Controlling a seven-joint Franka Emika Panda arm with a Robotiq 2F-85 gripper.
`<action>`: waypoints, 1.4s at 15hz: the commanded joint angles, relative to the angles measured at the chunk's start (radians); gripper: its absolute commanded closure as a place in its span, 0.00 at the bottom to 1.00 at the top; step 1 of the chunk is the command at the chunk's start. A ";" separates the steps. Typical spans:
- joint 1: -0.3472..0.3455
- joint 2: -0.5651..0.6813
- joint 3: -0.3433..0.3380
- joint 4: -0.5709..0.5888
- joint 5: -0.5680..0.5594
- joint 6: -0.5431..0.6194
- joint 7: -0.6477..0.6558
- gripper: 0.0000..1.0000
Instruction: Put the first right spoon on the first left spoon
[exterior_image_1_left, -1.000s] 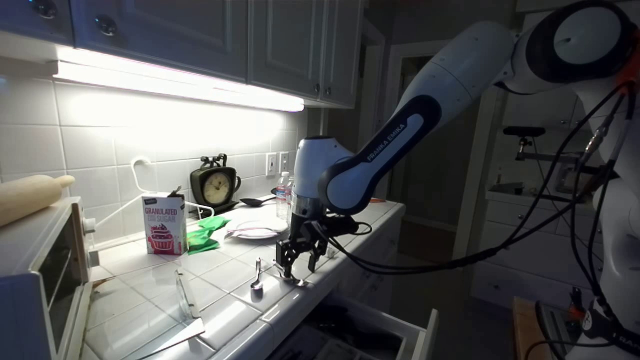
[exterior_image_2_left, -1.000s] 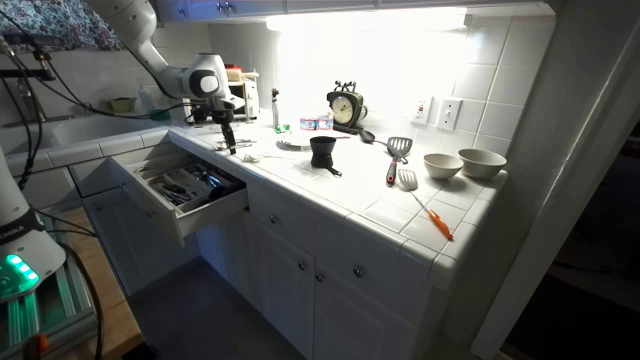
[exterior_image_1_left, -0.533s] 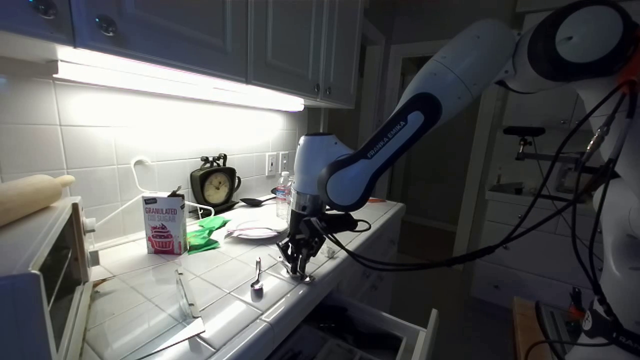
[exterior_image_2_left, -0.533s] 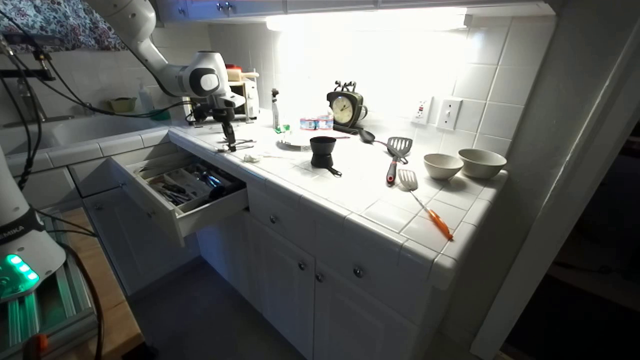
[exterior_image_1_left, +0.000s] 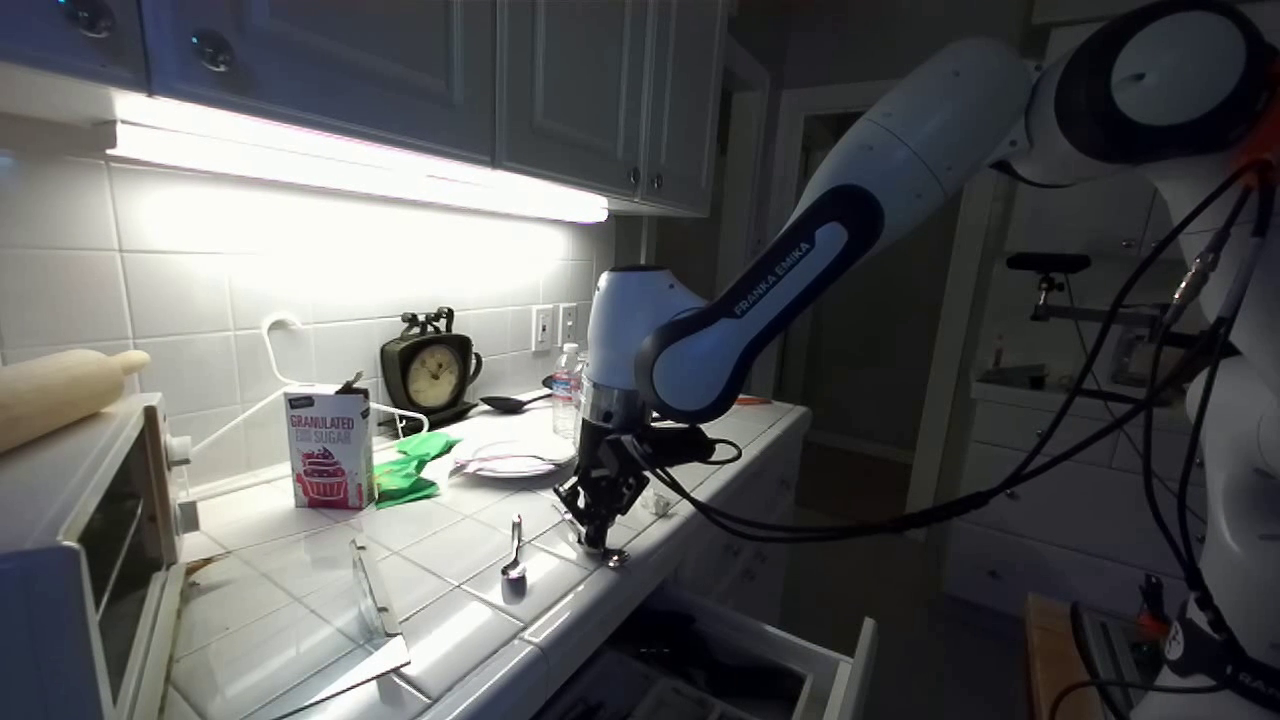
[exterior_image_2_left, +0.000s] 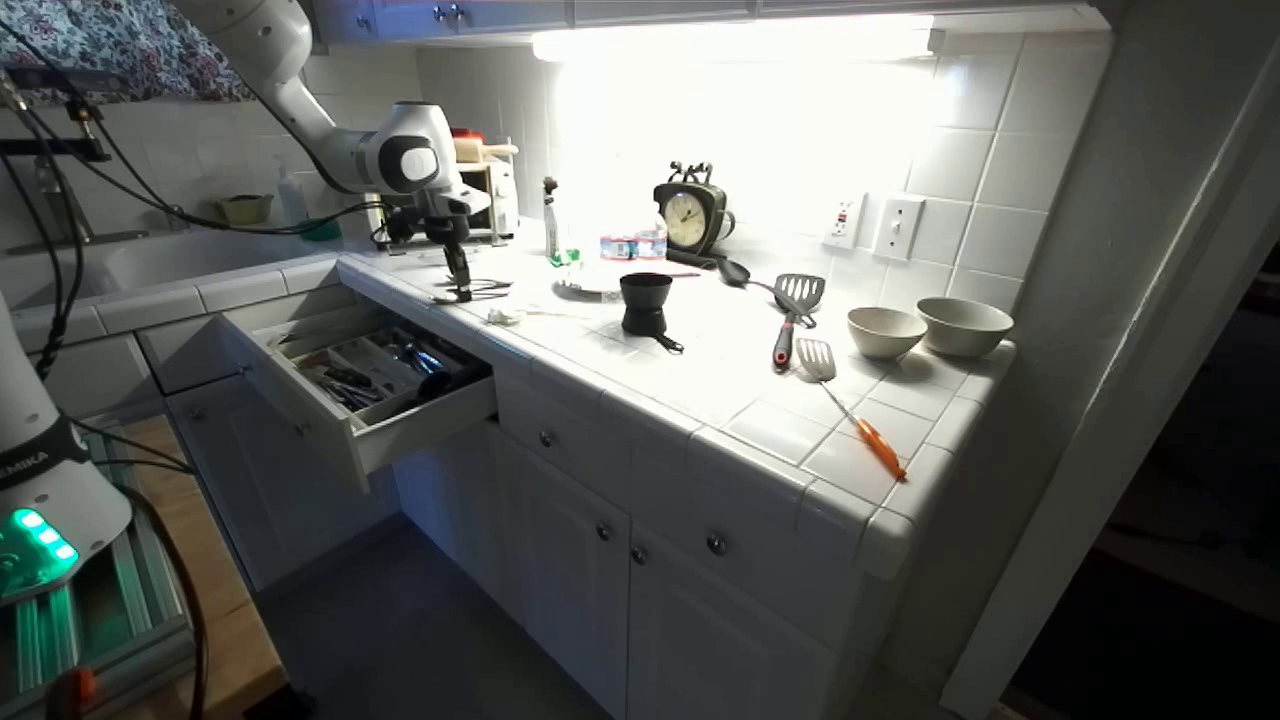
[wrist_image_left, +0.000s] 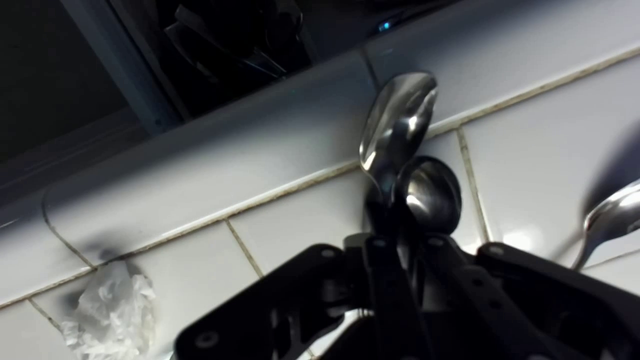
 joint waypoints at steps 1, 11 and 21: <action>-0.002 -0.005 -0.001 0.003 0.025 -0.010 -0.001 0.98; -0.006 -0.023 -0.003 -0.003 0.032 -0.010 0.001 0.98; -0.017 -0.056 0.002 -0.003 0.057 -0.010 0.009 0.98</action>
